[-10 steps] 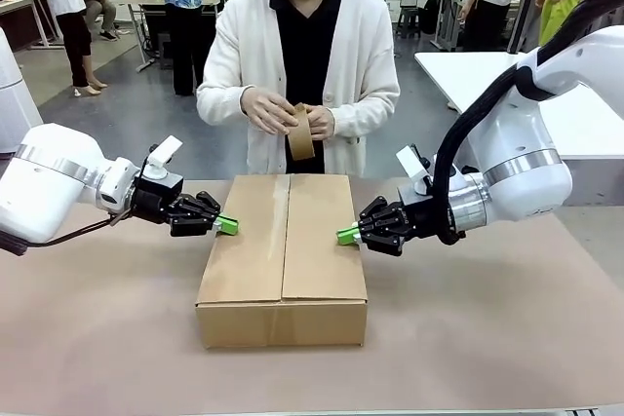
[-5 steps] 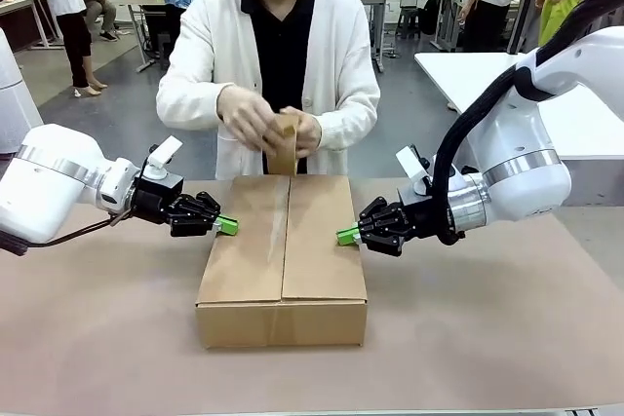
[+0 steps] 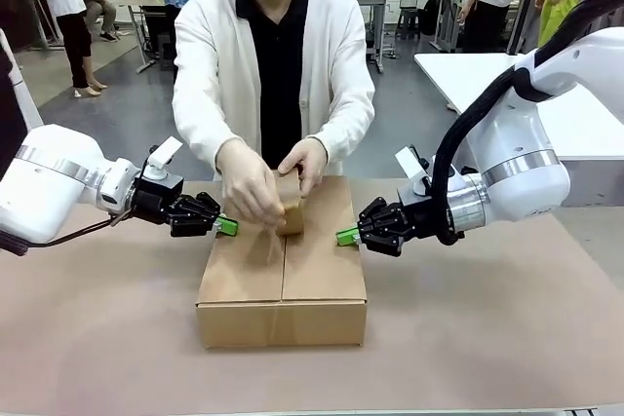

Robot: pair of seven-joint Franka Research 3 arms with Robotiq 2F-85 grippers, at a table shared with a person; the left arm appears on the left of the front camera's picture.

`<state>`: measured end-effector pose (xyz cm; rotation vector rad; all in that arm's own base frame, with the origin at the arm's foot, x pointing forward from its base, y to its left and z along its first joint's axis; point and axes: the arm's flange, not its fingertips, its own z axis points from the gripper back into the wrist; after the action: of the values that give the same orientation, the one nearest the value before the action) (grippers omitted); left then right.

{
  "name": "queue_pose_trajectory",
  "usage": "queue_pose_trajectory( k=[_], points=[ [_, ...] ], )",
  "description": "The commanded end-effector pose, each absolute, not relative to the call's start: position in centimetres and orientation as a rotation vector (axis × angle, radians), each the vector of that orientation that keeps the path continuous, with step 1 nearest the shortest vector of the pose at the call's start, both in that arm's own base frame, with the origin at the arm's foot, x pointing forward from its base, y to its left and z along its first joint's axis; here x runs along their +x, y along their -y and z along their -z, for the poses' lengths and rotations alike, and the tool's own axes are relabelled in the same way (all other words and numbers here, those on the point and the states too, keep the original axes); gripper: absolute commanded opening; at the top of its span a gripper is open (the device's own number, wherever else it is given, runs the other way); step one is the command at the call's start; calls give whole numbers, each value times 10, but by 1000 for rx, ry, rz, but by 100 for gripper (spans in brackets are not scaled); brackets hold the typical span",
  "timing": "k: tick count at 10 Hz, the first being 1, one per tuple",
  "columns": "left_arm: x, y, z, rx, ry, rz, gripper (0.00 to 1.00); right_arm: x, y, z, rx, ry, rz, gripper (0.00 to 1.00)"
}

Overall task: Wrap the clocks to prevent damage.
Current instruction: After the human seals the box with tape, release both hands from the side flaps of the Package Box.

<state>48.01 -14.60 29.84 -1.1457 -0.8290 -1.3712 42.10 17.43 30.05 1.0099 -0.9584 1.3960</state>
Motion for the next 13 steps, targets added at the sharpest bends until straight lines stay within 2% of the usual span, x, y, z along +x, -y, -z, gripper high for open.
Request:
queue_pose_trajectory(
  k=[1, 13],
  points=[
    [480, 147, -295, -1142, 827, 1366, 5, 421, -175, -297, 1009, 954, -1392, 4],
    [480, 147, -295, -1142, 827, 1366, 5, 421, -175, -297, 1009, 954, -1392, 4]
  ],
)
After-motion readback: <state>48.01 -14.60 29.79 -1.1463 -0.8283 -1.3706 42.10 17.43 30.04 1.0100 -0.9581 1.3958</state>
